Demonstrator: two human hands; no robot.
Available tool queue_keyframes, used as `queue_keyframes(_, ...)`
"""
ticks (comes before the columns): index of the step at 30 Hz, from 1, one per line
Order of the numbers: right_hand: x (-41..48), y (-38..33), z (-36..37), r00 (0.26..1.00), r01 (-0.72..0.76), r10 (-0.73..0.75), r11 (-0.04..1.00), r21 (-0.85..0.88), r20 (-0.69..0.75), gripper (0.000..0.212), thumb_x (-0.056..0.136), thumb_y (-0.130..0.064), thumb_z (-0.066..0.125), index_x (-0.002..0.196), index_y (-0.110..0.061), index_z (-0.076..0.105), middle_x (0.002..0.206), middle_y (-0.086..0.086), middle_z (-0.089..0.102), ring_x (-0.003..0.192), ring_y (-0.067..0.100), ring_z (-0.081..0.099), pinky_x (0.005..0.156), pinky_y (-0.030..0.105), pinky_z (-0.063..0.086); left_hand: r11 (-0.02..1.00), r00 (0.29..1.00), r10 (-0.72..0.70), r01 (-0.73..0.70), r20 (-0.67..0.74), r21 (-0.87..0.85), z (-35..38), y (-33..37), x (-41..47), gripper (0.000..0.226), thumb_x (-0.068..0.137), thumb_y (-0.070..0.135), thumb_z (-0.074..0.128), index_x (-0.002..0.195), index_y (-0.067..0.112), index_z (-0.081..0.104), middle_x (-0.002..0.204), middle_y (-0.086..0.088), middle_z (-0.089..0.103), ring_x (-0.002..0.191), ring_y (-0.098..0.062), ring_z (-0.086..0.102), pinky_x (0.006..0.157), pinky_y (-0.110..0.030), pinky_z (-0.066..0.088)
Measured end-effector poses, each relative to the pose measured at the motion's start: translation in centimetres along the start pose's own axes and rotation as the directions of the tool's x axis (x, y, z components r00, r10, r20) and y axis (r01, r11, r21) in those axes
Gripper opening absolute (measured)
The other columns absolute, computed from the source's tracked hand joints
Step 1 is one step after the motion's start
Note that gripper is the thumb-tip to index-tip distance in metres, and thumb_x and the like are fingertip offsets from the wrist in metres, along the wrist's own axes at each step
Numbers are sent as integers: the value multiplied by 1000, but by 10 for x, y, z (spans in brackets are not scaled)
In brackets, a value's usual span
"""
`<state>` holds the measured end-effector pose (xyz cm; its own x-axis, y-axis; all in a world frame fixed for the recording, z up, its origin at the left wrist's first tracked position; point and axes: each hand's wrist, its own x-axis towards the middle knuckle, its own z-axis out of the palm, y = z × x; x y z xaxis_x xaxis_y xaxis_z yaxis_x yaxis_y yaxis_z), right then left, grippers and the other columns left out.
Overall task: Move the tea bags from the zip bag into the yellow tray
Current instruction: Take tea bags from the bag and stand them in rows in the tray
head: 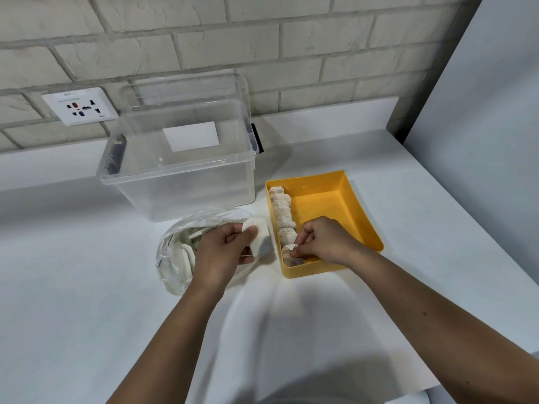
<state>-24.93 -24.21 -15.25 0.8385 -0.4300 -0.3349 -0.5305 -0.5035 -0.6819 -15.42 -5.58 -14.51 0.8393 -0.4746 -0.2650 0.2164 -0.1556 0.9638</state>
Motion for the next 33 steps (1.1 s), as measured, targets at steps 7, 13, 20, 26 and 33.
queue_keyframes(7, -4, -2, -9, 989, 87, -73, 990, 114, -125, 22, 72, -29, 84, 89, -23, 70, 70, -10, 64, 66, 4, 57, 65, 20, 43, 999, 998, -38, 40, 54, -33, 4, 0, 0, 11, 89, 14, 72, 92, 3, 73, 76, -11, 72, 68, -19, 67, 59, -25, 59)
queue_keyframes(13, -14, -26, -15, 981, 195, -182, 897, 396, -71, 15, 77, -28, 81, 88, -18, 75, 73, -5, 64, 63, 4, 57, 63, 19, 46, 998, 995, -21, 27, 101, -56, 11, 9, -5, 5, 86, 12, 75, 87, 7, 73, 71, -5, 76, 62, -14, 72, 60, -24, 60)
queue_keyframes(20, -21, -18, -24, 965, 239, -193, 924, 299, -178, 11, 82, -18, 77, 78, -16, 66, 68, -2, 67, 57, 10, 58, 63, 23, 48, 998, 995, -4, 9, 98, -55, 13, 13, -9, 7, 87, 12, 75, 90, 7, 73, 78, -10, 77, 63, -16, 72, 58, -24, 60)
queue_keyframes(26, -25, 0, -25, 992, 120, -114, 984, 131, -50, 10, 83, -25, 76, 80, -21, 66, 78, -2, 72, 64, 12, 62, 66, 24, 50, 1000, 999, 5, -6, 43, 13, 3, 6, -5, 13, 88, 17, 74, 97, 8, 74, 88, -14, 77, 74, -20, 71, 66, -29, 61)
queue_keyframes(33, -13, 3, -7, 997, 71, -72, 997, 13, 28, 11, 81, -26, 78, 82, -19, 70, 77, -3, 72, 70, 10, 65, 69, 25, 49, 999, 999, -5, 4, 32, 40, 4, 0, -4, 13, 90, 18, 72, 90, 6, 73, 83, -15, 74, 75, -21, 70, 64, -29, 59)
